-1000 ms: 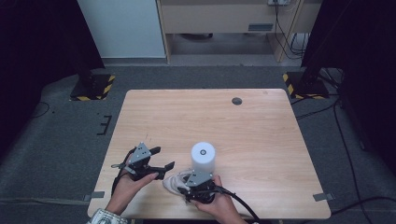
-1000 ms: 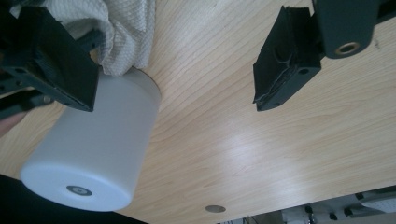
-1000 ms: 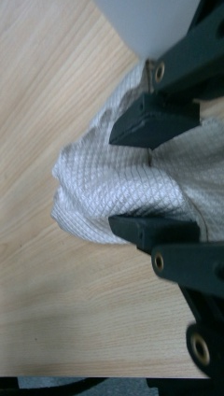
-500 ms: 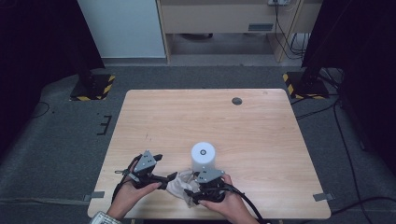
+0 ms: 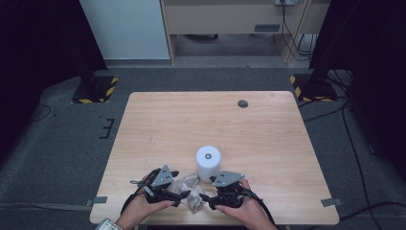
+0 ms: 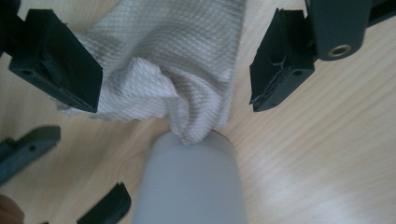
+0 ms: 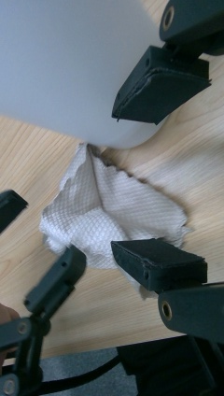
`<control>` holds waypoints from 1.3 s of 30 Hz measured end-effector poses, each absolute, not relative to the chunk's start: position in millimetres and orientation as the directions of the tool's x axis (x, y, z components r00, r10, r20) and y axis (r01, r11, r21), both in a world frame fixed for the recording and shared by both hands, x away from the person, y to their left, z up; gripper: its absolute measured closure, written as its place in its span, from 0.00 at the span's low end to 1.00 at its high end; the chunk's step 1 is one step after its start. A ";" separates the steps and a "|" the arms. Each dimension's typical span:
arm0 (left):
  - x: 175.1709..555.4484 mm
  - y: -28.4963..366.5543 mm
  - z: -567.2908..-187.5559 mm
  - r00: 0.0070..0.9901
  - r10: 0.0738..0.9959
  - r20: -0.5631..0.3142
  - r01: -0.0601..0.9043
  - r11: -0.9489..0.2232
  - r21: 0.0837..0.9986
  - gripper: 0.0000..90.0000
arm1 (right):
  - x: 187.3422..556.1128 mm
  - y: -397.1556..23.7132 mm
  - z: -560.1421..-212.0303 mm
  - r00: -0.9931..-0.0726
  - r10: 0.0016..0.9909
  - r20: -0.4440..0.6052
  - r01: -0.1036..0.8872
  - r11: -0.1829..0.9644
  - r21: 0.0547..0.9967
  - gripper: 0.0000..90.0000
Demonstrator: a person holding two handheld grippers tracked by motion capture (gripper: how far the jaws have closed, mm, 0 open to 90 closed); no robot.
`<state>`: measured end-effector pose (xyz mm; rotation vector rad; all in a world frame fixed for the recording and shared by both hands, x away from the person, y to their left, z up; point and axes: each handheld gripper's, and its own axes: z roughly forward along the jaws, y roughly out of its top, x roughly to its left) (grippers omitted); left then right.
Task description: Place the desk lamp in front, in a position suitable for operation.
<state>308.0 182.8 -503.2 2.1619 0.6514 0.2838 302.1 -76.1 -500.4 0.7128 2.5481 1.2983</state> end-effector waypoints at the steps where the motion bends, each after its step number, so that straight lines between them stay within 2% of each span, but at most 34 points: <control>1: 307.9 182.0 -504.7 0.840 0.541 -0.030 0.359 -0.513 0.780 0.18 | 301.5 -78.9 -499.4 -0.864 0.501 0.045 0.330 0.498 0.802 0.34; 8: 311.0 174.3 -518.3 0.854 0.518 -0.036 0.379 -0.575 0.725 0.21 | 301.3 -97.4 -495.9 -0.849 0.527 0.042 0.342 0.487 0.804 0.34; 10: 311.7 172.6 -521.2 0.861 0.508 -0.017 0.371 -0.604 0.705 0.29 | 303.1 -101.4 -495.0 -0.843 0.536 0.041 0.345 0.481 0.806 0.34; 12: 312.7 172.3 -522.1 0.855 0.518 0.029 0.359 -0.631 0.688 0.42 | 304.6 -104.9 -493.9 -0.838 0.543 0.042 0.348 0.475 0.808 0.34; 16: 315.4 172.6 -521.7 0.861 0.508 0.042 0.344 -0.640 0.687 0.62 | 308.0 -113.6 -487.6 -0.828 0.559 0.042 0.347 0.452 0.822 0.34; 22: 320.1 173.1 -517.5 0.856 0.515 0.042 0.346 -0.632 0.693 0.82 | 313.9 -123.4 -485.6 -0.805 0.590 0.059 0.365 0.415 0.833 0.33; 29: 327.3 192.2 -502.7 0.802 0.597 -0.024 0.387 -0.489 0.781 0.86 | 321.4 -121.6 -479.7 -0.795 0.602 0.073 0.366 0.379 0.850 0.25; 31: 327.6 194.2 -500.5 0.799 0.601 -0.023 0.384 -0.480 0.789 0.86 | 323.8 -118.7 -478.3 -0.798 0.600 0.067 0.356 0.379 0.854 0.23; 35: 327.9 197.6 -496.7 0.792 0.609 -0.030 0.379 -0.454 0.806 0.86 | 329.7 -111.3 -474.9 -0.798 0.601 0.051 0.341 0.381 0.859 0.13; 39: 328.0 200.3 -494.6 0.781 0.623 -0.032 0.382 -0.437 0.814 0.86 | 339.7 -102.4 -470.6 -0.797 0.602 0.048 0.334 0.373 0.866 0.09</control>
